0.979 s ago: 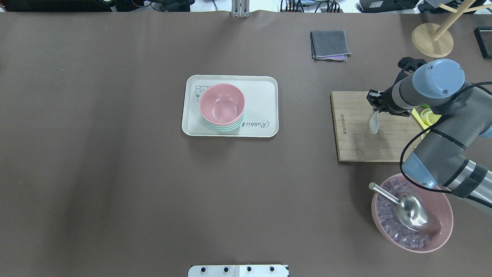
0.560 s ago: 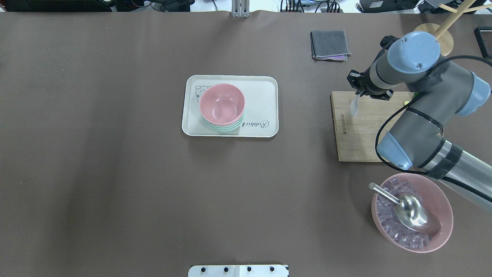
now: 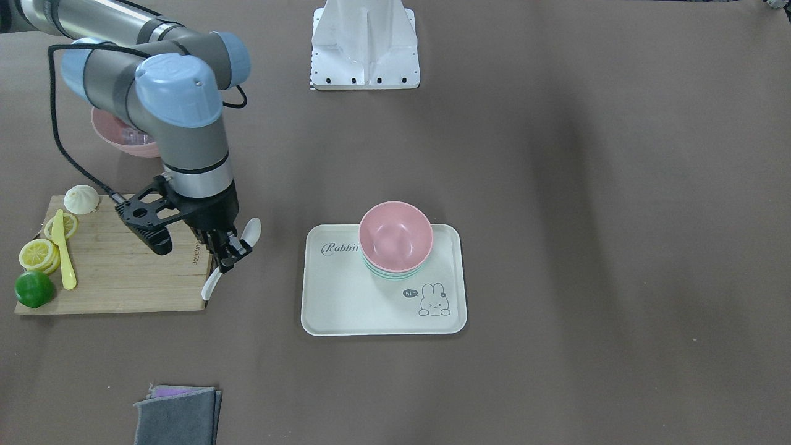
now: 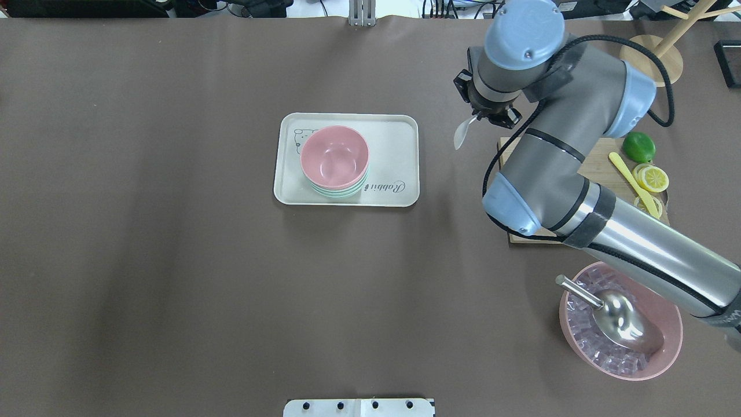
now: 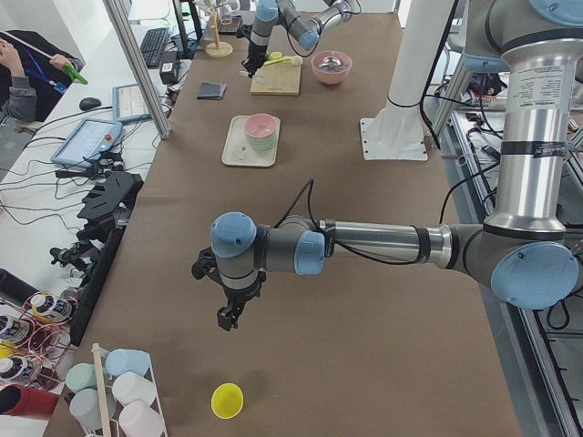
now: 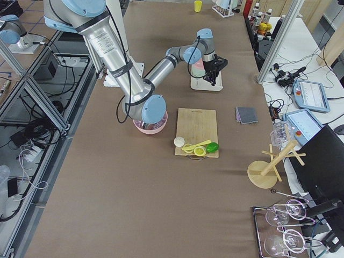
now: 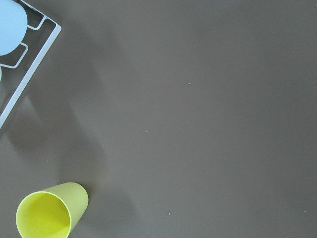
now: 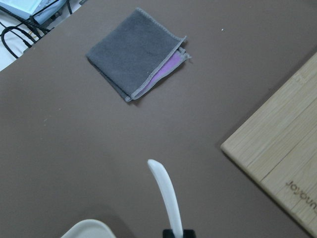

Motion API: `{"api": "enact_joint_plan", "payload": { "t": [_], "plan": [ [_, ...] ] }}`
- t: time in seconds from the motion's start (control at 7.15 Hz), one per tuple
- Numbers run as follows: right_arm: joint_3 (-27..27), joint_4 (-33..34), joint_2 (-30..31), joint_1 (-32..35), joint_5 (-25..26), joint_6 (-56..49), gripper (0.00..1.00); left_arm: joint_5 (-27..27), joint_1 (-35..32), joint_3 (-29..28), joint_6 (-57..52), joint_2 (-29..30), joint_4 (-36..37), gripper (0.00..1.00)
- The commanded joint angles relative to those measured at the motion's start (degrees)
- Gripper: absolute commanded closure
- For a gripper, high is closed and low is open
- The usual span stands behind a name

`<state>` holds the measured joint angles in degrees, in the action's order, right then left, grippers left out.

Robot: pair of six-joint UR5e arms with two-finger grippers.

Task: Stack pink bowl on green and place spoon
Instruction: 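Lift the white spoon with the right gripper and carry it to the tray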

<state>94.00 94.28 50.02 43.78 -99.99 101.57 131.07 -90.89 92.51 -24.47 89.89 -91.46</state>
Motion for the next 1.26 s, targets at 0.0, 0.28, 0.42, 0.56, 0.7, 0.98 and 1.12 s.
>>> {"api": "enact_joint_plan", "payload": {
  "t": [0.0,0.28,0.42,0.56,0.7,0.98,1.12],
  "plan": [
    [-3.27,3.70,-7.27,-2.90,1.63,4.67,1.00,0.24,-0.08,0.65,11.22,-0.50,-0.04,0.02],
    [-16.05,3.72,-18.31,-5.79,4.43,9.06,1.00,1.38,-0.08,0.83,13.66,-1.03,-1.26,0.02],
    [-21.95,3.71,-23.25,-7.46,6.02,11.26,1.00,1.39,0.01,0.75,13.75,-1.21,-1.27,0.02],
    [-23.93,3.71,-25.13,-9.48,8.04,12.15,1.00,1.39,0.01,0.49,13.84,-1.12,-1.27,0.02],
    [-24.03,3.71,-24.97,-11.59,10.67,12.94,1.00,1.39,0.01,0.40,13.84,-1.21,-1.36,0.02],
    [-24.21,3.71,-24.79,-14.06,13.06,13.04,1.00,1.39,0.01,0.22,13.84,-1.21,-1.36,0.02],
    [-24.21,3.71,-24.53,-14.86,14.37,13.04,1.00,1.39,0.01,0.13,13.75,-1.21,-1.36,0.02]
  ]
}}
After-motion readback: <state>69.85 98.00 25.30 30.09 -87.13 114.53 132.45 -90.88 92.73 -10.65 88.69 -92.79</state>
